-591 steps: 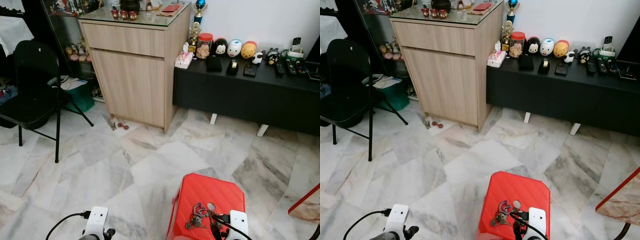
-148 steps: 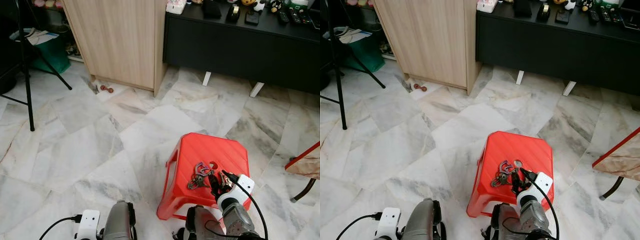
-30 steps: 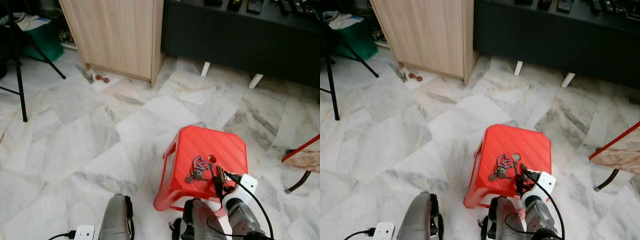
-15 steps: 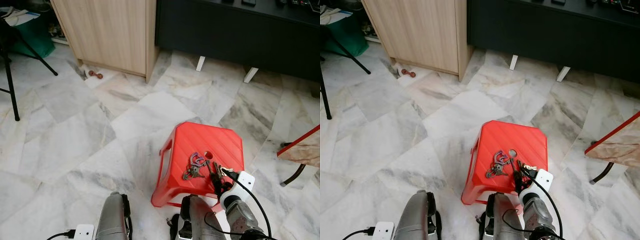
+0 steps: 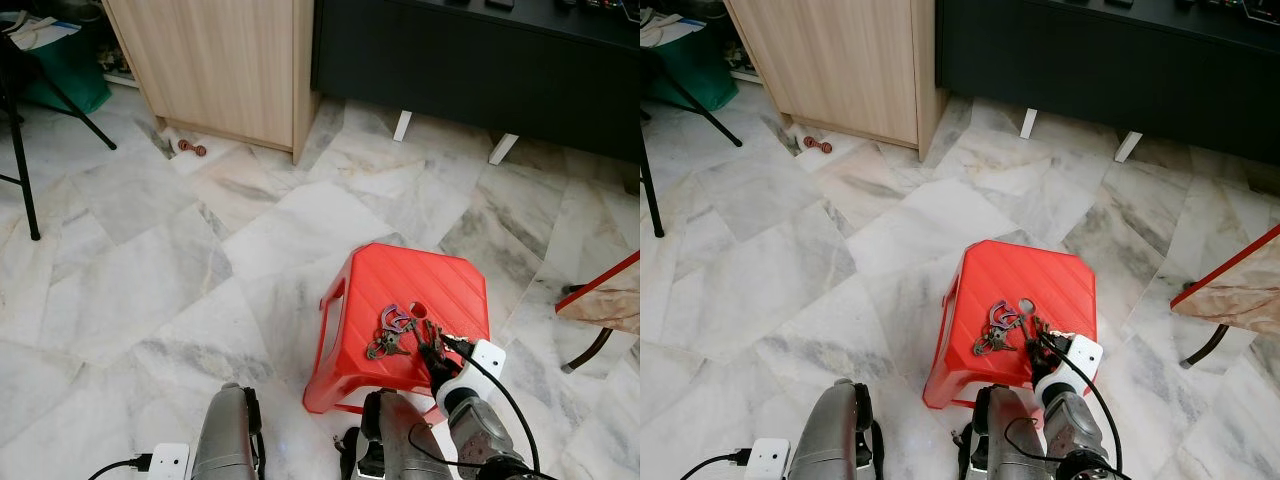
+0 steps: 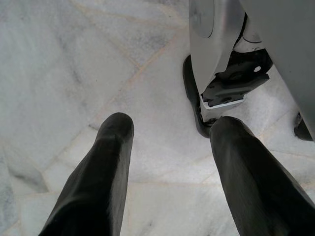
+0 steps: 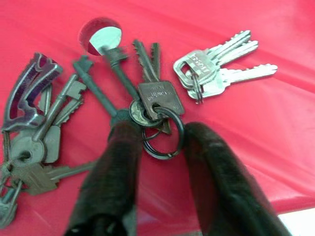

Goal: Hang keys on a hook

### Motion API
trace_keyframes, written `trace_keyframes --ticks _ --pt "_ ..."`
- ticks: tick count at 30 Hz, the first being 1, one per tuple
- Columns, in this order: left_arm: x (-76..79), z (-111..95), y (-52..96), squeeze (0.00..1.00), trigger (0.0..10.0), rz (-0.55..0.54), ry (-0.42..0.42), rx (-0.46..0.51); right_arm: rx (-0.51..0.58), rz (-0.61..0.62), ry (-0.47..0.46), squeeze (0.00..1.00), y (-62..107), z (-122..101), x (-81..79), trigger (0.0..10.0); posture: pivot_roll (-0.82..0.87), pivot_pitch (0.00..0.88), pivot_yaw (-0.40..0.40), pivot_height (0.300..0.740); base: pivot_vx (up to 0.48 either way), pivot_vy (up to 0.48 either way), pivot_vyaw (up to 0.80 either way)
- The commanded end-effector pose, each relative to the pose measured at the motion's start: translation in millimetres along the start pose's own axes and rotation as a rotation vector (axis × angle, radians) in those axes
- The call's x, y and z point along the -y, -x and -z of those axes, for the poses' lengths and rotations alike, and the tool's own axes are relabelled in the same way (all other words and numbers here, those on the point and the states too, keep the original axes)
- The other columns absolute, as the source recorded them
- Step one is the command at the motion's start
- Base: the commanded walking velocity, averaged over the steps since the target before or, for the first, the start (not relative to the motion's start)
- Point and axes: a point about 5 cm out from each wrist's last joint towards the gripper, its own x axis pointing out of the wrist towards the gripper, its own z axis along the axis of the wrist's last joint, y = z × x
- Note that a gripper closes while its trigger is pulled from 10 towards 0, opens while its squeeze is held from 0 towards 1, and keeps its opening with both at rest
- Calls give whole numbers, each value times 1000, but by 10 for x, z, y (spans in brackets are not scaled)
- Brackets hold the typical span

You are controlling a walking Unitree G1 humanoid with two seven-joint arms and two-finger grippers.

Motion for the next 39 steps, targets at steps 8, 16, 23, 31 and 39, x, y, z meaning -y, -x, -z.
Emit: trace_keyframes --ticks 8,16,23,31,39 --pt "60 99 12 0 10000 18 -17 -63 -19 -5 -8 0 2 43 -23 0 125 257 -105 618 0 0 0" --pt "55 25 -24 0 10000 18 -23 -60 -13 -9 -14 0 -6 33 -45 0 126 230 -102 618 0 0 0" --pt "51 -35 -52 0 10000 15 -22 -58 -7 -9 -21 0 -17 13 -62 0 128 203 -99 618 0 0 0" --pt "67 -104 -86 0 10000 15 -27 -59 55 -27 -30 0 -53 -135 -101 0 130 145 -95 618 0 0 0" --pt "98 -123 -98 0 10000 22 -30 -64 151 -61 -3 0 -86 -349 -161 0 121 101 -94 618 0 0 0"
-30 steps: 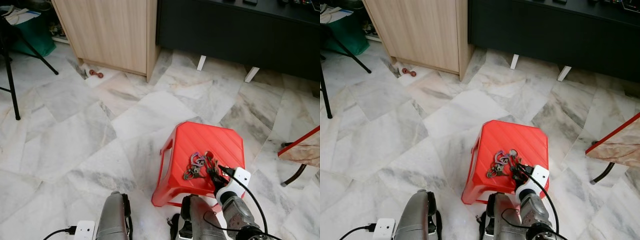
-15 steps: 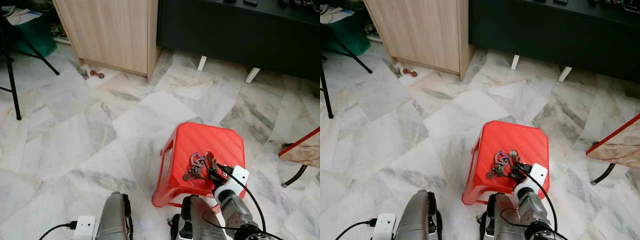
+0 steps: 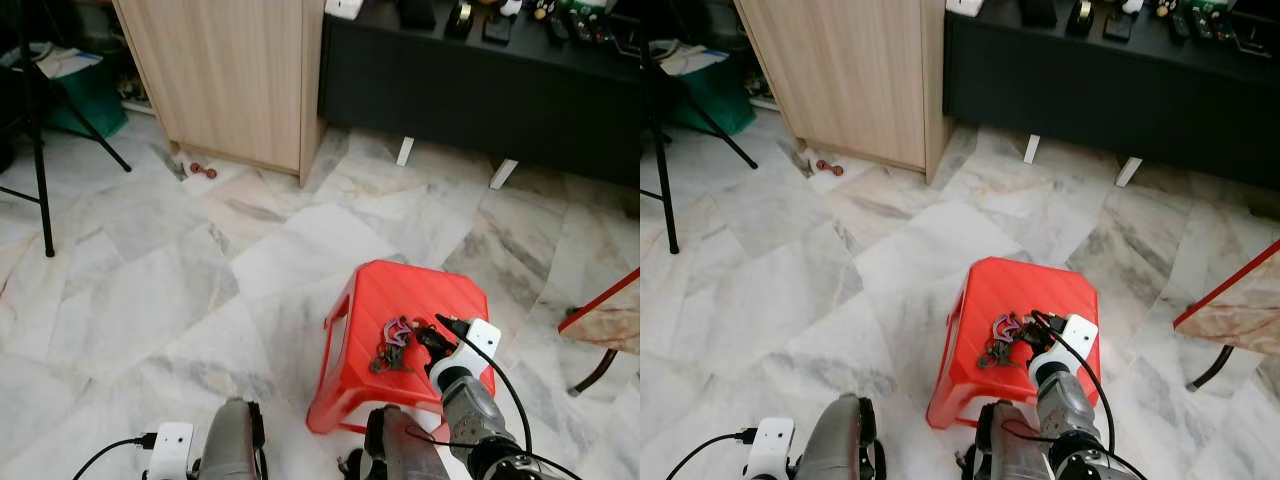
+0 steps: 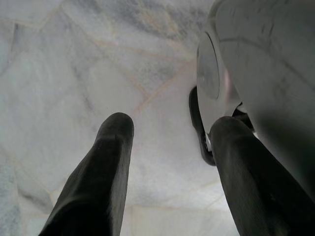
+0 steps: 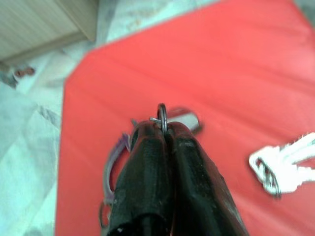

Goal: Hang keys on a hook

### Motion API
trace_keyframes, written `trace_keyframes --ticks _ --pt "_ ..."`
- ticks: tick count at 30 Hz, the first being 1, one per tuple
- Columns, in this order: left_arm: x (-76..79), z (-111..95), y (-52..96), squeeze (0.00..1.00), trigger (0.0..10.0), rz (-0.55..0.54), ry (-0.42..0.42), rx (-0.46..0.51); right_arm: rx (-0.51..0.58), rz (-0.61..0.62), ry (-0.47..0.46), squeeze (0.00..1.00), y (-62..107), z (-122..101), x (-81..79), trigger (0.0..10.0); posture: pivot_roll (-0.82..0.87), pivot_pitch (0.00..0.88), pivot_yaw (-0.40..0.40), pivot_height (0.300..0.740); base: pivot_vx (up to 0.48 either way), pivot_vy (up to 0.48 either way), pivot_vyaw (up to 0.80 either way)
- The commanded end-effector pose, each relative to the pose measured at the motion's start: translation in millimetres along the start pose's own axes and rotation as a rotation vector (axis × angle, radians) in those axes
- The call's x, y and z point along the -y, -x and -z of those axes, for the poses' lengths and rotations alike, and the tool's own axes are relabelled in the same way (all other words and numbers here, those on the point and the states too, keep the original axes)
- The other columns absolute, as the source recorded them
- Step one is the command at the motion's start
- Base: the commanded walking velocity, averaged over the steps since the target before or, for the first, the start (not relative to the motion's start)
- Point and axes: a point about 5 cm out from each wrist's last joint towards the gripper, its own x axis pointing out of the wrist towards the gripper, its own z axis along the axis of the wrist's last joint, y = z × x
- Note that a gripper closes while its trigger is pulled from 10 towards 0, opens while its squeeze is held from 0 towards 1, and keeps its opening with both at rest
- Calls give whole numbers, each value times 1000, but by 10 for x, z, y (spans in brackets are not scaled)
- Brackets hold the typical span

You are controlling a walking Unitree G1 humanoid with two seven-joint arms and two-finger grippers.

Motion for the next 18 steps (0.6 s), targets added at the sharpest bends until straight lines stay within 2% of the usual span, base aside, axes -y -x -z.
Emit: trace_keyframes --ticks 1,2,3,5,6,12,18 --pt "94 119 23 0 10000 30 -20 -49 58 3 9 0 -11 -124 35 0 121 101 -94 618 0 0 0" --pt "97 117 22 0 10000 30 -21 -50 66 2 9 0 -14 -141 33 0 120 93 -93 618 0 0 0" --pt "98 110 19 0 10000 31 -21 -51 80 -9 34 0 -20 -172 17 7961 116 85 -94 618 0 0 0" --pt "98 105 17 0 10000 31 -22 -51 92 -20 66 0 -23 -195 1 7961 116 85 -94 618 0 0 0" --pt "103 91 12 0 10000 34 -26 -47 109 -47 98 0 -32 -220 -49 10000 115 79 -96 618 0 0 0" --pt "105 34 -6 0 10000 29 -15 -35 201 -105 184 0 -40 -362 -165 10000 109 64 -95 618 0 0 0" --pt "104 36 -8 0 10000 27 -7 -40 241 -101 193 0 -17 -424 -134 10000 97 59 -89 618 0 0 0"
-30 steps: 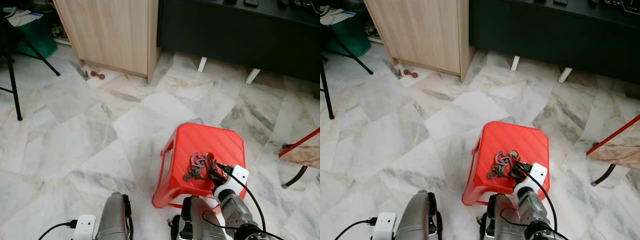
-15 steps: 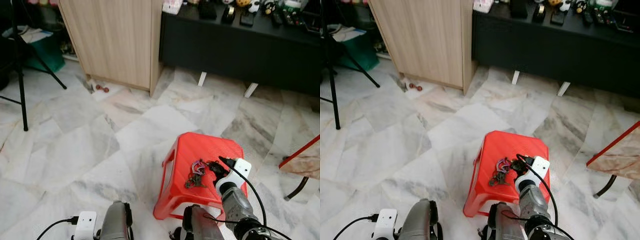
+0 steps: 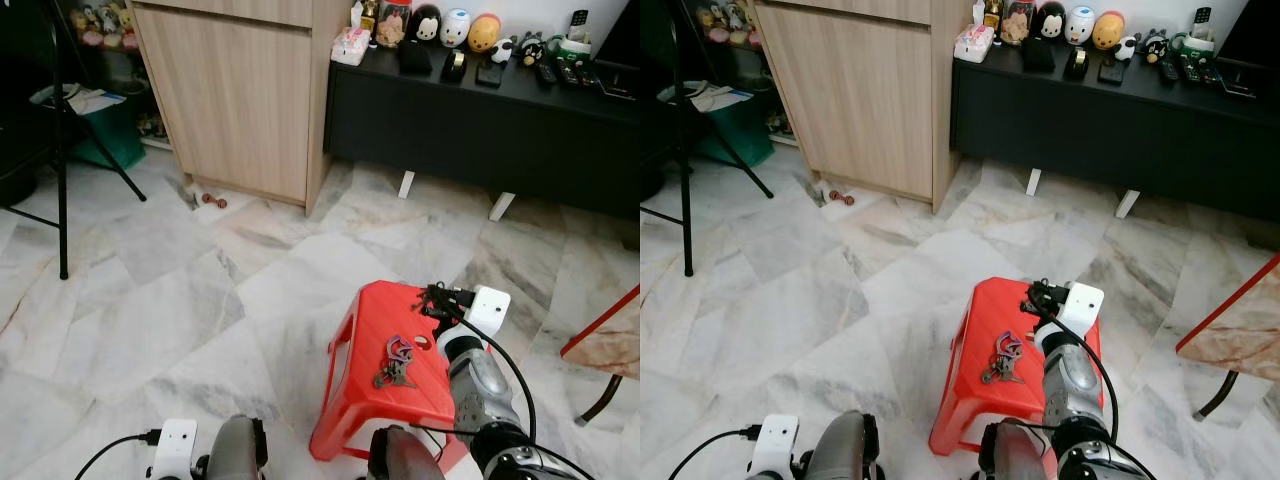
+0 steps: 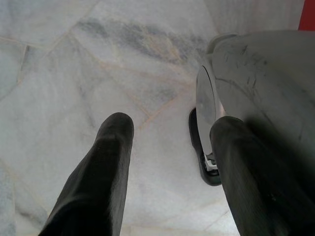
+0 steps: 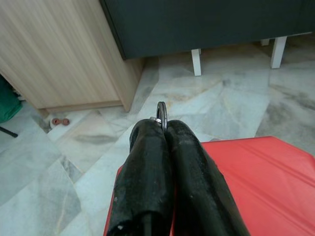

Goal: Hang keys on a hook

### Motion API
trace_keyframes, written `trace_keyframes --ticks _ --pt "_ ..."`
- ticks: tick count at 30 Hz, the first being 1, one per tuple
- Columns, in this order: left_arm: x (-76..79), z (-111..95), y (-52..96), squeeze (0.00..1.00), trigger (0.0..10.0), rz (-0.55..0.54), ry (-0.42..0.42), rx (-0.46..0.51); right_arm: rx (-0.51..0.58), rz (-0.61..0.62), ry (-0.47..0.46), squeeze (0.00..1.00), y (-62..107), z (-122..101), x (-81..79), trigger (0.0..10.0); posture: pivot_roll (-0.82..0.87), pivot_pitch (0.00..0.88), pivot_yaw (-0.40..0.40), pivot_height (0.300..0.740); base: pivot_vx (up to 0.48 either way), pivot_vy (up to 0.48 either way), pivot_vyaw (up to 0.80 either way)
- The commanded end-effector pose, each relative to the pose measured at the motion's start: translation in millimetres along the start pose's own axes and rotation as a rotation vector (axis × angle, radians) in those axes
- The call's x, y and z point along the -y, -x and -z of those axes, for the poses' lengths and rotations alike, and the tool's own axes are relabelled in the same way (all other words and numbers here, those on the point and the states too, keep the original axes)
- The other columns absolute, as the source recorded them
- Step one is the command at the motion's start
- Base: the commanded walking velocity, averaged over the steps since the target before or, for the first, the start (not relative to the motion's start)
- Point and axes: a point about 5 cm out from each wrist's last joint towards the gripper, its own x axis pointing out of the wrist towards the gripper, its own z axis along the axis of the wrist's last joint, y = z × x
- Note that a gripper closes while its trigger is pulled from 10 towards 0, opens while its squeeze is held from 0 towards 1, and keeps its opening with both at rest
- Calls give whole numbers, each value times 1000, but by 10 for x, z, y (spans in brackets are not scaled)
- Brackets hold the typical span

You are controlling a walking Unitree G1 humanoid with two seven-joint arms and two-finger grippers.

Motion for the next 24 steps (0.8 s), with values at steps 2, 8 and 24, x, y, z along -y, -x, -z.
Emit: trace_keyframes --ticks 2,8,24 --pt "75 74 11 0 10000 22 8 -35 21 17 22 0 28 -27 65 10000 94 58 -89 618 0 0 0" --pt "111 67 10 0 10000 42 33 -29 12 42 44 0 22 -41 86 10000 92 53 -91 618 0 0 0" --pt "129 58 10 0 10000 55 49 -19 15 64 29 0 -21 -72 48 10000 95 14 -81 618 -260 0 0"
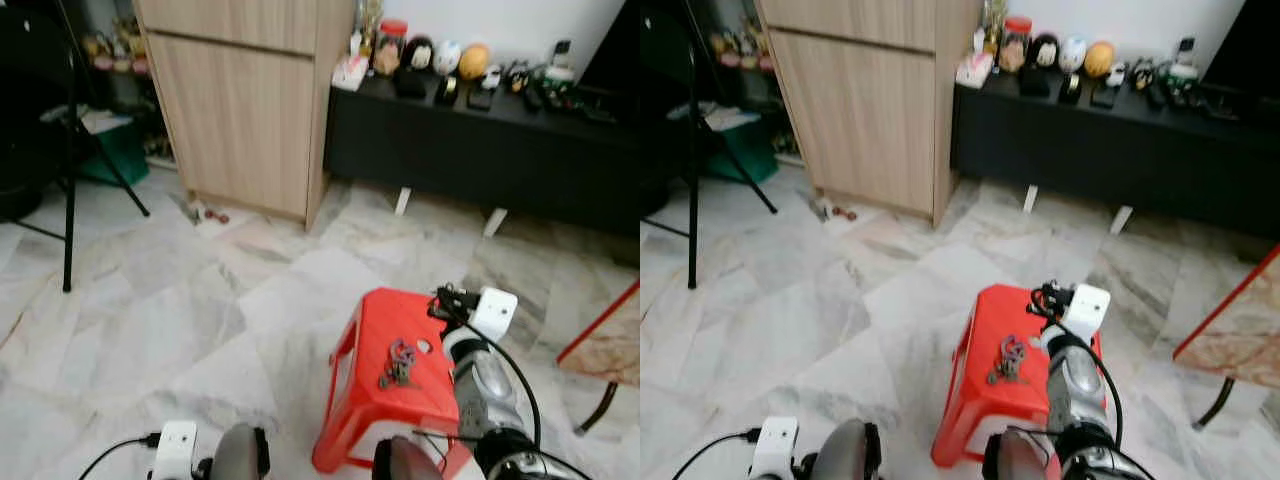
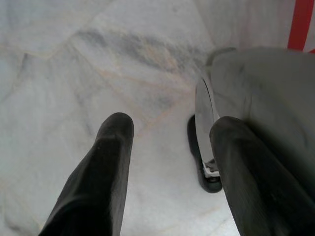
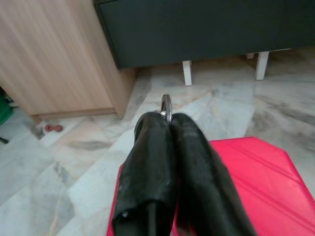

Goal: Hang keys on a hook

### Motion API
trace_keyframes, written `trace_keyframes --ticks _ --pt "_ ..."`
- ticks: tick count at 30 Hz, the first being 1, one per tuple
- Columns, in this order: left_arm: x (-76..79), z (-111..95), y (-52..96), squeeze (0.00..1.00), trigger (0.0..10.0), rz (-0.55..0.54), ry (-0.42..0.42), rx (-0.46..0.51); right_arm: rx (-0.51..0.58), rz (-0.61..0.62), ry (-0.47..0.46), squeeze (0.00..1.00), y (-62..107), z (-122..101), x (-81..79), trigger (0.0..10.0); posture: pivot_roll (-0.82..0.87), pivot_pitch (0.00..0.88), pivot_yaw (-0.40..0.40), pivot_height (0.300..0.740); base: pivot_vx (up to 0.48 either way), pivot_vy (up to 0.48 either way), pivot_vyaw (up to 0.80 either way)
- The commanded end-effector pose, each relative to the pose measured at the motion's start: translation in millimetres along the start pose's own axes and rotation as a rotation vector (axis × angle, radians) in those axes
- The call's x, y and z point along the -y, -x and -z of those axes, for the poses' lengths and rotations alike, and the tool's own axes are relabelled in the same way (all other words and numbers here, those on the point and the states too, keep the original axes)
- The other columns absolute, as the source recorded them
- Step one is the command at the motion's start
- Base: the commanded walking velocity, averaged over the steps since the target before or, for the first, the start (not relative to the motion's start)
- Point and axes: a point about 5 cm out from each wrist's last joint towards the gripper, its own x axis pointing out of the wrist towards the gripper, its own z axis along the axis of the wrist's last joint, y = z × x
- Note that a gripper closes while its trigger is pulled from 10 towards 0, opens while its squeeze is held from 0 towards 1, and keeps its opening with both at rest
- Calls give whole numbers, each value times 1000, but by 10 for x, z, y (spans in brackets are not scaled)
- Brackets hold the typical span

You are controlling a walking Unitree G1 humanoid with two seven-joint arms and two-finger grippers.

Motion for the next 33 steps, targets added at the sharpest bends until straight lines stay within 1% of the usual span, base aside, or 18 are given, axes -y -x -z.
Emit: trace_keyframes --ticks 1,15,20,23,27,28,29,30,31,33 --pt "102 63 9 0 10000 34 18 -21 12 9 2 0 -13 -43 20 10000 93 12 -79 618 -334 0 0" --pt "113 80 14 0 10000 46 17 -24 4 14 -12 0 -4 -19 20 10000 99 0 -82 618 -324 0 0" --pt "112 89 17 0 10000 45 13 -25 1 10 -13 0 -8 -20 14 10000 103 20 -87 618 0 0 0" --pt "109 101 20 0 10000 46 -10 -33 2 7 -11 0 -5 -18 10 10000 102 30 -88 618 323 0 0" --pt "112 80 18 0 10000 47 2 -14 18 13 -3 0 -4 -37 14 10000 101 35 -89 618 300 0 0" --pt "111 70 16 0 10000 44 4 -9 38 13 -18 0 -4 -61 22 10000 102 36 -88 618 0 0 0" --pt "110 66 15 0 10000 41 10 -7 52 6 -33 0 -3 -77 26 10000 102 36 -88 622 0 0 0" --pt "112 66 14 0 10000 43 8 -8 48 5 -26 0 -9 -82 26 10000 101 36 -88 632 0 0 0" --pt "112 66 14 0 10000 43 8 -8 48 5 -26 0 -9 -82 26 10000 101 36 -88 632 0 0 0" --pt "121 64 13 0 10000 48 10 -9 53 3 -25 0 -17 -99 18 10000 101 36 -88 652 0 0 0"
